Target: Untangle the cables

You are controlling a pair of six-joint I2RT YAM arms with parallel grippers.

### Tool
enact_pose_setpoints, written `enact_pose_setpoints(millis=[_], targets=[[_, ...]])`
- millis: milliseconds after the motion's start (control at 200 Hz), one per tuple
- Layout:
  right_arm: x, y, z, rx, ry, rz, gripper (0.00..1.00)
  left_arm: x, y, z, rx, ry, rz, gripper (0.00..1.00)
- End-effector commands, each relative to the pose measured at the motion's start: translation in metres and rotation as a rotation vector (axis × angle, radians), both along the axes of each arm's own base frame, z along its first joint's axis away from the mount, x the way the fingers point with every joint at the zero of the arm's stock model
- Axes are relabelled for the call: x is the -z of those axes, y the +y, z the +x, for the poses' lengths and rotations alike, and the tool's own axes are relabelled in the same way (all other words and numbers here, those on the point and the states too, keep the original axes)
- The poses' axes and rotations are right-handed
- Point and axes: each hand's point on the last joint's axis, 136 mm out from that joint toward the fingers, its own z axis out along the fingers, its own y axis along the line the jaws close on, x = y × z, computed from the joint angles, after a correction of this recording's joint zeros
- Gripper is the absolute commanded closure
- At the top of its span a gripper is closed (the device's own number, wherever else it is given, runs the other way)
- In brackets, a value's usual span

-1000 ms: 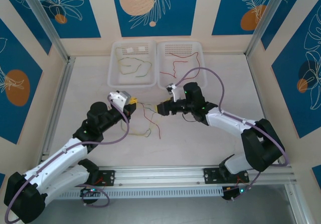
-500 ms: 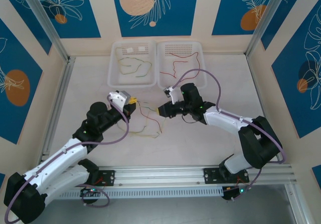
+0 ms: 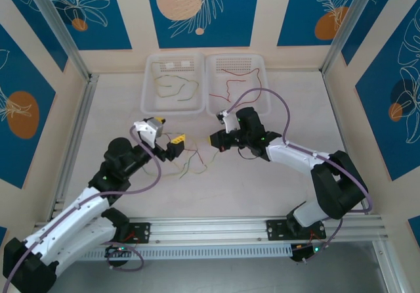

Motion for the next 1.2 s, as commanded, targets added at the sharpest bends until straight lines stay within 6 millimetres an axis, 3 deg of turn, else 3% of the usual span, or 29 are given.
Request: enact_pose_setpoints(millis=[0, 190, 430, 560, 800, 1045, 1195], targets=[[-0.013, -0.012, 0.006, 0.034, -0.078, -0.015, 1.0, -0.007, 0.009, 0.001, -0.042, -0.035, -0.013, 0.0], [-0.017, -0.039, 0.01, 0.096, -0.14, -0.053, 1.0, 0.012, 0.019, 0.017, -0.107, 0.028, -0.012, 0.0], [-0.056, -0.074, 0.006, 0.089, -0.127, 0.052, 1.0, 0.031, 0.029, 0.033, -0.124, 0.091, -0.071, 0.01], [-0.077, -0.089, -0.002, 0.066, -0.134, 0.092, 1.0, 0.025, 0.03, 0.033, -0.107, 0.074, -0.079, 0.03], [-0.112, -0.115, 0.006, 0.103, -0.191, 0.177, 1.0, 0.016, 0.033, 0.028, -0.103, 0.041, -0.082, 0.05], [-0.124, -0.129, 0.007, 0.135, -0.222, 0.2, 1.0, 0.001, 0.065, 0.021, -0.136, -0.01, -0.222, 0.14], [-0.132, -0.13, 0.005, 0.123, -0.218, 0.218, 1.0, -0.004, 0.05, 0.009, 0.042, -0.04, -0.198, 0.13]])
